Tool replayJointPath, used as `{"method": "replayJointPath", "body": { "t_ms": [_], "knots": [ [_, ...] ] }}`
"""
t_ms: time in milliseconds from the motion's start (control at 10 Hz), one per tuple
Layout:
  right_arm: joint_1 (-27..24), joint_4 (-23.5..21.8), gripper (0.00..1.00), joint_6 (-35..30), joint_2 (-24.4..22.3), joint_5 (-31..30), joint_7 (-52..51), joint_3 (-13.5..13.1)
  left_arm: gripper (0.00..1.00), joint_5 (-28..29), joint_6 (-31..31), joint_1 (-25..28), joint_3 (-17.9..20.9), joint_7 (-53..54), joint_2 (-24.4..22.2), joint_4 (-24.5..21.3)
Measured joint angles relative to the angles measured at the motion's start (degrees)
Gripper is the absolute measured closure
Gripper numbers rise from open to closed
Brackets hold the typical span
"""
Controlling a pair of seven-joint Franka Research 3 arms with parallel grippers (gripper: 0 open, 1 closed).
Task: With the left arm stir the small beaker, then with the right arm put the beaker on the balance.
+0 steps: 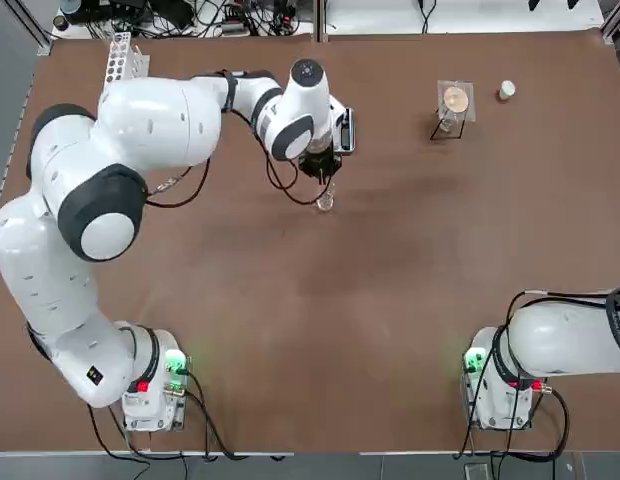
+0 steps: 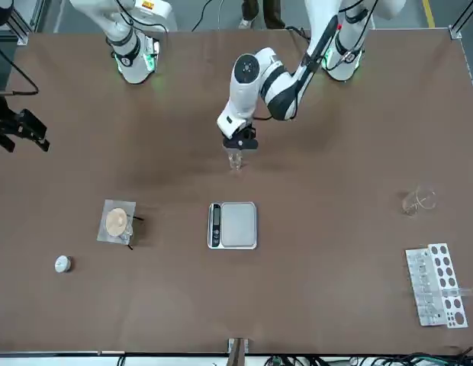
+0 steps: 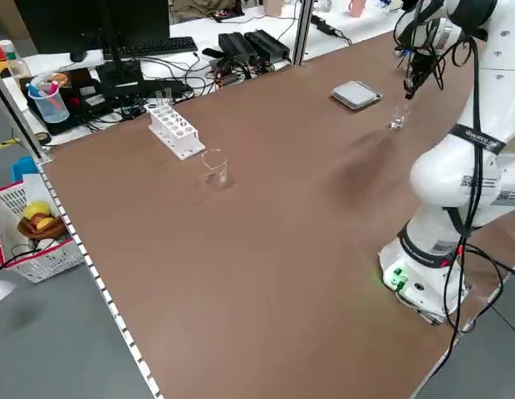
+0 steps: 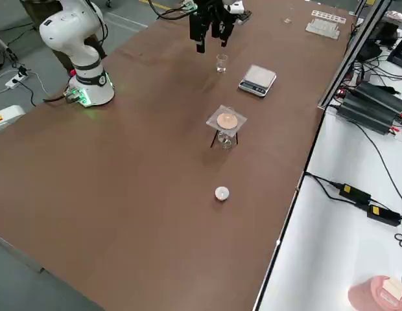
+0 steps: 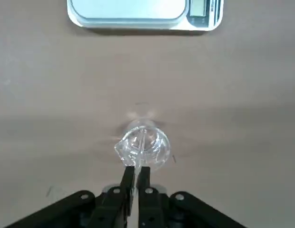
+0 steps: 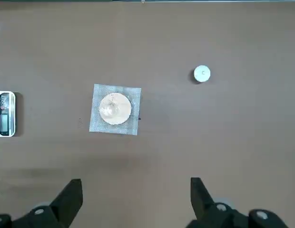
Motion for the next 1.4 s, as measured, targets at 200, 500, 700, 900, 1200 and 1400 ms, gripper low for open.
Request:
{"method": "replayJointPath", "body": {
  "t_ms": [200, 500, 700, 900, 1200, 1400],
  "knots": [
    [0.0, 0.0, 0.00, 0.0, 0.0, 0.0, 0.0, 0.0, 0.93, 0.0, -0.2, -0.5, -0.1, -0.1, 0.4, 0.0],
    [0.0, 0.0, 0.00, 0.0, 0.0, 0.0, 0.0, 0.1, 0.93, 0.0, -0.7, -0.3, 0.1, -0.2, 1.1, 0.1],
    [0.0, 0.0, 0.00, 0.0, 0.0, 0.0, 0.0, 0.1, 0.93, 0.1, -1.3, 0.2, 0.1, -0.1, 1.1, 1.3],
    [0.1, 0.0, 0.00, 0.2, 0.0, 0.0, 0.0, 0.2, 0.93, 0.1, -2.0, -0.1, 0.0, -0.1, 1.1, 2.1],
    [0.2, 0.0, 0.00, 0.3, 0.0, 0.0, 0.0, 0.3, 0.93, 0.1, -4.6, -0.5, -0.1, -0.2, 1.4, 2.1],
    [0.2, 0.0, 0.00, 0.3, 0.0, 0.0, 0.0, 0.3, 0.93, 0.1, -5.4, -0.1, 0.0, -0.2, 1.4, 2.4]
  ]
}}
